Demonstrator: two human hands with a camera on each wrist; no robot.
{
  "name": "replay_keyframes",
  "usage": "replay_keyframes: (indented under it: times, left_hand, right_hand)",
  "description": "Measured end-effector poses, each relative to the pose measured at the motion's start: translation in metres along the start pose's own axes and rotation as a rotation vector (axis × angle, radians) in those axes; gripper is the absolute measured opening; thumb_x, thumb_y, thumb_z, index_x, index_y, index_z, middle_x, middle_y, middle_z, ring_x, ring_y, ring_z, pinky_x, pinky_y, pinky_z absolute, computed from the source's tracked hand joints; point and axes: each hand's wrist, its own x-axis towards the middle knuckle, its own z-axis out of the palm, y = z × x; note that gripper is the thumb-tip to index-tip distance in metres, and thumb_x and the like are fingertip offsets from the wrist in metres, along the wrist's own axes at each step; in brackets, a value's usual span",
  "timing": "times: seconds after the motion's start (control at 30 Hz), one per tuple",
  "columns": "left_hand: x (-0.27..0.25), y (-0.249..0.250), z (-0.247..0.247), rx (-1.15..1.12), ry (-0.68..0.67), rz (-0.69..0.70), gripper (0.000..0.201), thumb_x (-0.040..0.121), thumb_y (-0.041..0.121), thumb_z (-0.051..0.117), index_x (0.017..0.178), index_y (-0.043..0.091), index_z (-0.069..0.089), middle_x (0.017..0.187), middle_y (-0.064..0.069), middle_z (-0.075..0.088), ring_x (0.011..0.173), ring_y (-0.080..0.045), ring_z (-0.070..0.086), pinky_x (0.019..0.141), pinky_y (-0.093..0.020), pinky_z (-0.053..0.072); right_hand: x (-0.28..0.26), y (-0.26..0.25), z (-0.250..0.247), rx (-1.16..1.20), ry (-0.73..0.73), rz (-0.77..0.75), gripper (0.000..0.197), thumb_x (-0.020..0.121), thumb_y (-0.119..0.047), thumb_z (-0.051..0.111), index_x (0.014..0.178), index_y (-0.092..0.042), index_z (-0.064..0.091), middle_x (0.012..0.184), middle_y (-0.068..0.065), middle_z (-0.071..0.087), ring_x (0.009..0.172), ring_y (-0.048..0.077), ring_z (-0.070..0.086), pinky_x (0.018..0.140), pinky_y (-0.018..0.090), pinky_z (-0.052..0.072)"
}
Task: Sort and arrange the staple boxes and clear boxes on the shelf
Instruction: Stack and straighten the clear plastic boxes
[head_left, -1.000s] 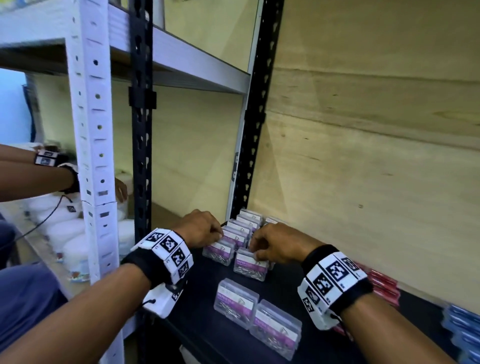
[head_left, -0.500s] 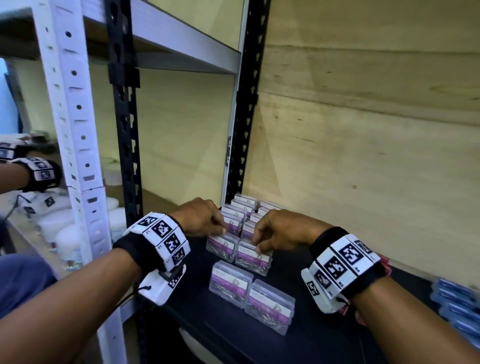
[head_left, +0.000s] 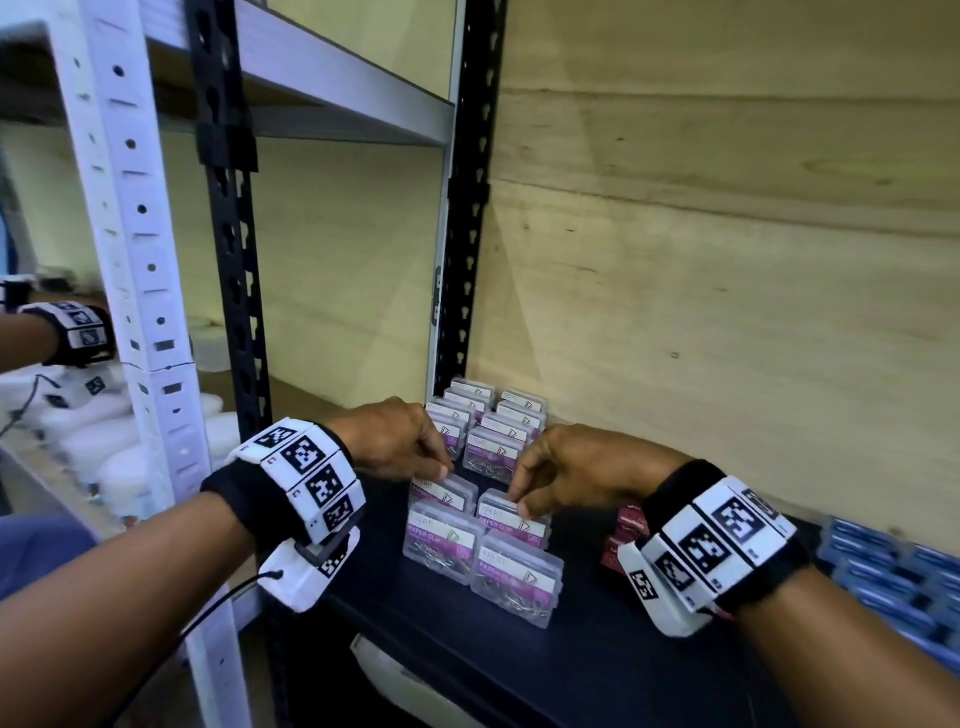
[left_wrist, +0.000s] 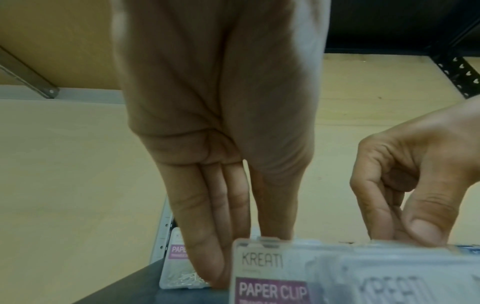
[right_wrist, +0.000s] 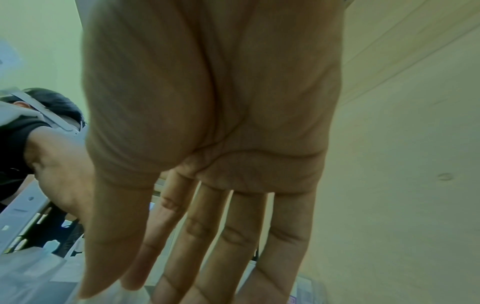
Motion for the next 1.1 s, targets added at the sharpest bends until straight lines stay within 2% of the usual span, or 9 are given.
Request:
replay_keyframes:
  times: [0.17,0.27,0.47,0.7,0.83,0.9,0.97,1.03,1.1]
  left_hand:
    - [-0.01,0.008,-0.001,0.029,-0.028,0.005,0.026,0.091,0.035,0.064,0.116,0.03,0.071,0.117,0.014,0.068,0.097,0.002,0.061,0.088,-0.017,0.048]
    - [-0.013,0.011,0.0,0.058,-0.034,0.001,0.026,0.092,0.036,0.064,0.116,0.032,0.07,0.119,0.015,0.067,0.105,-0.002,0.06,0.096,-0.024,0.049]
    - [-0.019,0.015,0.003,0.06,-0.059,0.005,0.025,0.091,0.039,0.064,0.114,0.034,0.07,0.118,0.016,0.067,0.106,-0.001,0.06,0.099,-0.029,0.049]
    - [-0.03,0.025,-0.001,0.046,-0.092,0.006,0.028,0.091,0.044,0.062,0.117,0.037,0.068,0.119,0.017,0.067,0.102,0.002,0.06,0.096,-0.025,0.048]
    - [-0.038,0.031,-0.008,0.08,-0.177,-0.056,0.048,0.091,0.057,0.053,0.137,0.046,0.046,0.146,0.012,0.044,0.129,-0.008,0.044,0.109,-0.033,0.032]
    - [-0.041,0.034,-0.011,0.077,-0.271,-0.085,0.059,0.091,0.05,0.058,0.144,0.05,0.033,0.154,0.011,0.031,0.138,-0.013,0.034,0.112,-0.039,0.027]
    - [-0.042,0.032,-0.013,0.019,-0.378,-0.113,0.078,0.086,0.036,0.07,0.147,0.051,0.023,0.154,0.008,0.032,0.136,-0.014,0.038,0.111,-0.041,0.03]
    - [-0.04,0.03,-0.01,0.025,-0.444,-0.11,0.097,0.078,0.03,0.079,0.148,0.05,0.016,0.153,0.006,0.034,0.133,-0.015,0.042,0.112,-0.042,0.033]
    - [-0.036,0.028,-0.003,0.06,-0.436,-0.089,0.105,0.071,0.033,0.085,0.149,0.051,0.016,0.153,0.01,0.033,0.133,-0.014,0.04,0.112,-0.043,0.034]
  right_hand:
    - [-0.011,0.002,0.003,0.003,0.016,-0.018,0.019,0.086,-0.028,0.075,0.104,-0.022,0.073,0.092,-0.012,0.074,0.085,0.003,0.07,0.085,0.019,0.052]
    - [-0.018,0.003,0.004,0.01,0.0,-0.014,0.02,0.086,-0.029,0.074,0.105,-0.022,0.073,0.094,-0.011,0.075,0.087,0.004,0.071,0.083,0.018,0.051]
    - [-0.031,-0.001,0.004,-0.011,-0.012,-0.01,0.022,0.087,-0.029,0.074,0.107,-0.021,0.072,0.097,-0.009,0.075,0.089,0.007,0.071,0.089,0.024,0.053]
    - [-0.041,-0.002,0.007,-0.037,-0.013,0.012,0.022,0.09,-0.033,0.069,0.11,-0.025,0.068,0.098,-0.008,0.074,0.09,0.01,0.071,0.082,0.021,0.052]
    - [-0.047,-0.007,0.008,-0.109,0.016,0.04,0.036,0.092,-0.051,0.059,0.121,-0.031,0.06,0.108,-0.011,0.068,0.098,0.009,0.065,0.094,0.03,0.051]
    - [-0.052,-0.011,0.008,-0.145,-0.046,0.069,0.059,0.086,-0.064,0.058,0.135,-0.032,0.049,0.128,-0.011,0.06,0.113,0.008,0.058,0.102,0.032,0.046]
    - [-0.055,-0.016,0.009,-0.226,-0.134,0.104,0.079,0.081,-0.07,0.059,0.147,-0.031,0.036,0.143,-0.007,0.049,0.125,0.013,0.051,0.106,0.033,0.042]
    - [-0.055,-0.022,0.013,-0.299,-0.177,0.136,0.087,0.08,-0.069,0.061,0.151,-0.027,0.03,0.147,-0.005,0.046,0.127,0.016,0.049,0.101,0.031,0.041]
    - [-0.052,-0.027,0.018,-0.341,-0.164,0.145,0.084,0.08,-0.068,0.063,0.147,-0.026,0.035,0.141,-0.004,0.051,0.12,0.017,0.053,0.093,0.031,0.044]
